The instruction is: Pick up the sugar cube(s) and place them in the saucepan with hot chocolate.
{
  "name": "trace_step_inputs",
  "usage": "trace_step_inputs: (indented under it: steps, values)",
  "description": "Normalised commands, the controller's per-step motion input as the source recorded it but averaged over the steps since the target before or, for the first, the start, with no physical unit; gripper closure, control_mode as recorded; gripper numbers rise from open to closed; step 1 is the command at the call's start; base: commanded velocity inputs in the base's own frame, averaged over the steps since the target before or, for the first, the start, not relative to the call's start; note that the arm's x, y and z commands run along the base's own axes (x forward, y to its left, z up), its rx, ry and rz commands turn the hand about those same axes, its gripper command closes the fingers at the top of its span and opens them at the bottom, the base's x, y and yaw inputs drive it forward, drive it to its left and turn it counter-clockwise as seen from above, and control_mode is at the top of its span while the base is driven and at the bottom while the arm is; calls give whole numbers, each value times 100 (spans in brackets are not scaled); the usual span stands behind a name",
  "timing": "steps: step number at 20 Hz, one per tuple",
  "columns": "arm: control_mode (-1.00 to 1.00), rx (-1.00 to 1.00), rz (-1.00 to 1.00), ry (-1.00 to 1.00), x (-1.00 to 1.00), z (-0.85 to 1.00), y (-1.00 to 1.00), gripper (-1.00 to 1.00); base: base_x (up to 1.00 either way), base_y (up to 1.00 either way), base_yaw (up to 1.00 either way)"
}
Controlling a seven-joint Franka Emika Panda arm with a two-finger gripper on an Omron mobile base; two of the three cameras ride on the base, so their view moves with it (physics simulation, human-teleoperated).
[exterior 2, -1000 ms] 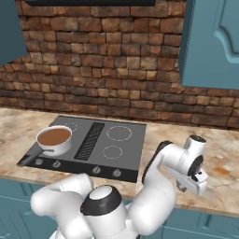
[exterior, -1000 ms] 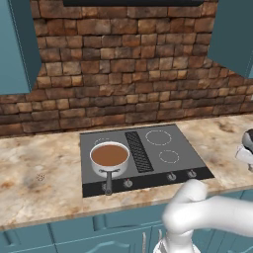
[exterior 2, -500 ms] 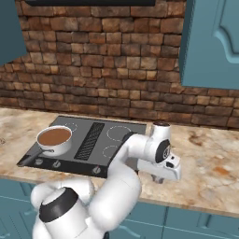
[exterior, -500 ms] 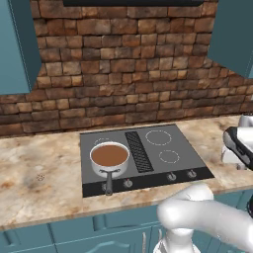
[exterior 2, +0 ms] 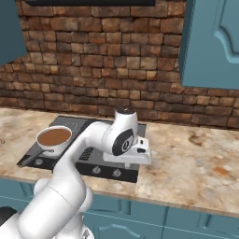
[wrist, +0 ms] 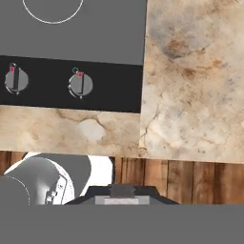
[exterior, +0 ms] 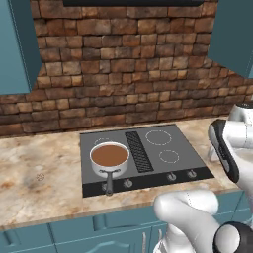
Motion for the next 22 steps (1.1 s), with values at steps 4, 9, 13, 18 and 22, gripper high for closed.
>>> trace_step_inputs:
  steps: [4,9,13,18,22]
  values:
    - [-100,16,34,-11,0,68,100,100,0,0,0]
    - [-100,4,22,-6,0,78,100,100,0,0,0]
    - [-100,0,15,0,2,52,100,100,0,0,0]
    - [-100,-10,7,0,10,4,100,100,0,0,0]
    - [-100,-12,3,5,45,0,100,100,0,0,0]
